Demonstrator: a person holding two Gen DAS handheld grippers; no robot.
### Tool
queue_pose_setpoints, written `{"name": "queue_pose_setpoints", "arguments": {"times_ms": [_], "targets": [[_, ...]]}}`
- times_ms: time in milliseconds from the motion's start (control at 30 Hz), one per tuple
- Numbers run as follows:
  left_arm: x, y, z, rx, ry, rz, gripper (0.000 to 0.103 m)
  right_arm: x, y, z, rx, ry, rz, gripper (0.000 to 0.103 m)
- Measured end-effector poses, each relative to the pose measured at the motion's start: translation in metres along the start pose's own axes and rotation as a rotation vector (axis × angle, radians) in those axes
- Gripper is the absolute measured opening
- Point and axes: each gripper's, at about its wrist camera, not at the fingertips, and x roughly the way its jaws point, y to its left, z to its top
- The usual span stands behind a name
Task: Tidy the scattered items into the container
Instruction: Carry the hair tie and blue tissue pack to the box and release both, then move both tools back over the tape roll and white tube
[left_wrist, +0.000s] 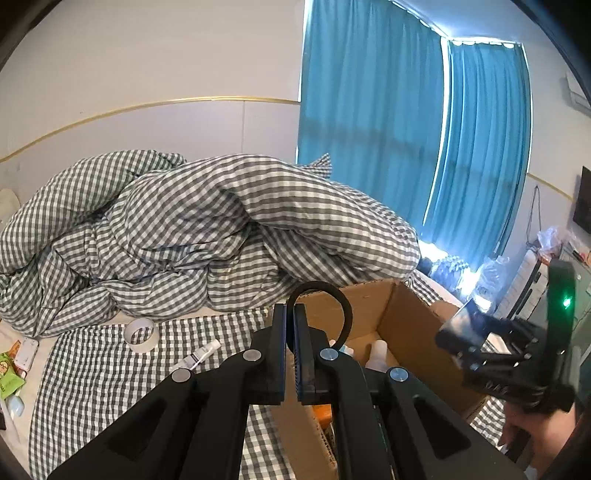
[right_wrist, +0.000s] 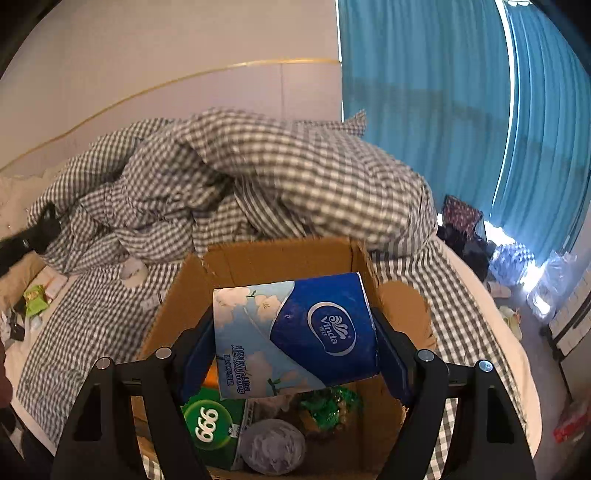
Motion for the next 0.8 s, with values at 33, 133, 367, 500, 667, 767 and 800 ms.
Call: {"name": "queue_pose_setpoints", "arguments": {"times_ms": [33,133,367,500,667,767,800], "targets": [[0.002,-0.001,0.001,0.002,0.001,-0.001,0.003,0.002,-0.001,-0.001,0.001,0.004,0.001,0.077],[0.006,-0.005,0.003,0.007,0.004,-0.003,0.003,0.003,-0.004,-0.005,-0.008,0.003,-0.021,0.08],[0.017,-0.02,0.005,0.013,0.013,-0.028,0.003,-0.018,-0.016,-0.001,0.002,-0.066,-0.063,0.097],[0.025,-0.033,0.004,0.024,0.023,-0.047,0.003,-0.035,-0.029,0.001,0.024,-0.106,-0.079,0.099],[0.043,-0.055,0.001,0.036,0.052,-0.077,0.003,-0.054,-0.047,0.004,0.052,-0.14,-0.101,0.102],[0.058,-0.07,-0.002,0.052,0.076,-0.098,0.003,-0.066,-0.057,0.004,0.063,-0.155,-0.122,0.103],[0.062,-0.075,-0.003,0.059,0.081,-0.099,0.003,-0.069,-0.06,0.004,0.067,-0.16,-0.125,0.103]]}}
